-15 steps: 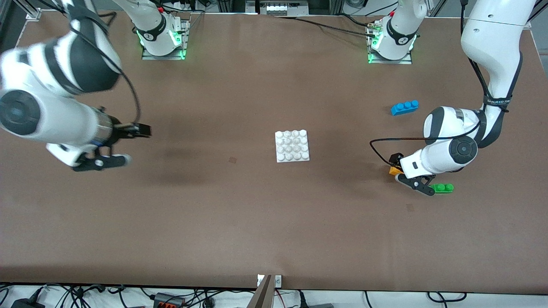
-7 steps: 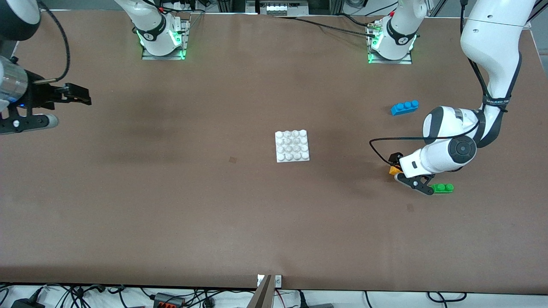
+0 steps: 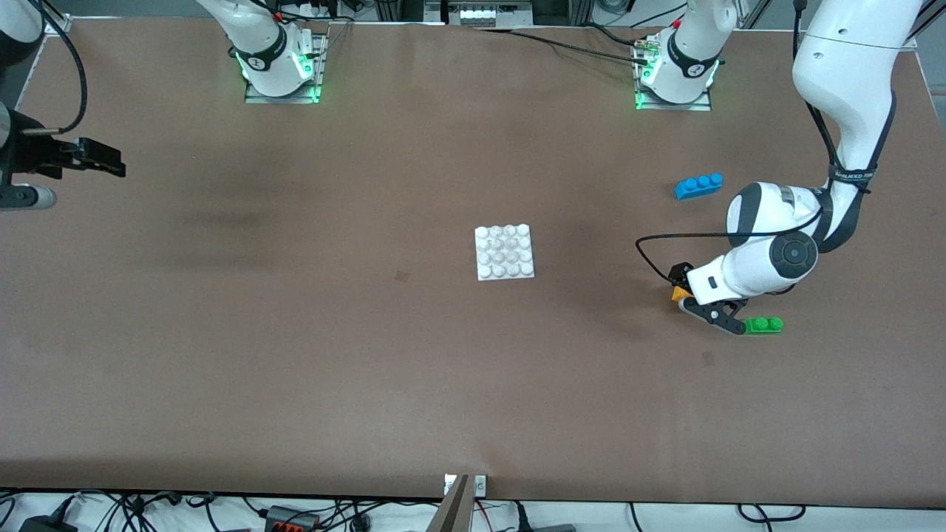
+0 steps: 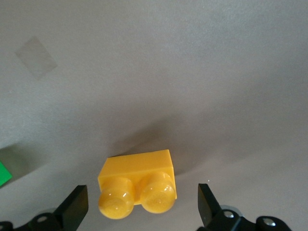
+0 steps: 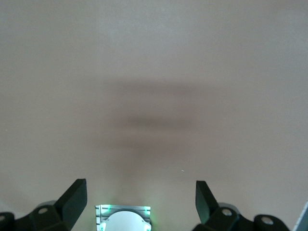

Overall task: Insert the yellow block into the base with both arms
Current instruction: 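Close the left gripper on the yellow brick and lift it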

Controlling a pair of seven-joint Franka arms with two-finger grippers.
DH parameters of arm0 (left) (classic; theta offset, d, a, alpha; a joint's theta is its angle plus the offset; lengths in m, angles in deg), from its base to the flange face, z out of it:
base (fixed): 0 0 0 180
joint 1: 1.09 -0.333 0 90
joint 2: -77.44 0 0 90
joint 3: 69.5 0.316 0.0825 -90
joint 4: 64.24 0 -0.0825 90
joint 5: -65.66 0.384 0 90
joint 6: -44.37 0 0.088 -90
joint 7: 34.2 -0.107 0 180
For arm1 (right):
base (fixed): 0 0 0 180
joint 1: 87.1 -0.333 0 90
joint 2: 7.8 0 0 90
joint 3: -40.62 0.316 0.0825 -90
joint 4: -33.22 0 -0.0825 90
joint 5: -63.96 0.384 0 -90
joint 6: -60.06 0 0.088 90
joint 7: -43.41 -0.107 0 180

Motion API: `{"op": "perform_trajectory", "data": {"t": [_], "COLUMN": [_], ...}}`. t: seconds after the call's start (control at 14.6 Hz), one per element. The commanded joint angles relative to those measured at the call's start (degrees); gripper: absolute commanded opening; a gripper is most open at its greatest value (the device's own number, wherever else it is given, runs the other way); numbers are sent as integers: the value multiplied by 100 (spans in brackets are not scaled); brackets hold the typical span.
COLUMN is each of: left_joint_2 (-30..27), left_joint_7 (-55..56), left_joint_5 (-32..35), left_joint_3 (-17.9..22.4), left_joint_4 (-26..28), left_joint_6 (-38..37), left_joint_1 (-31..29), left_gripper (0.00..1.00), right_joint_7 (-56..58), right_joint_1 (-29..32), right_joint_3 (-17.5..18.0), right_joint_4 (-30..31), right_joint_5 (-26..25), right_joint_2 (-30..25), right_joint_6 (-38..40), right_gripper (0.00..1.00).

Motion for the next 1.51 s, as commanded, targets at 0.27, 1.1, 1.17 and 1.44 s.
{"op": "perform_trajectory", "data": {"t": [0.27,1.1,1.17,1.44], "left_joint_2": [-67,-22,-31,-31], "left_joint_7": [-76,-85,-85,-93], "left_joint_5": [109,109,109,118], "left_joint_3": [-5,-5,-5,-6], "left_joint_4": [152,257,257,257], "left_joint_6": [191,359,359,359], "left_joint_1": [-44,-62,-62,-62], "left_gripper": [100,97,93,80], "right_joint_7": [107,54,46,28], "right_joint_1": [-127,-171,-163,-127], "right_joint_3": [-609,-530,-530,-556], "right_joint_4": [-140,-298,-298,-298], "right_joint_5": [274,202,193,184], "right_joint_2": [-340,-305,-305,-288], "right_joint_6": [-201,142,160,107], "right_gripper": [100,100,100,100]}}
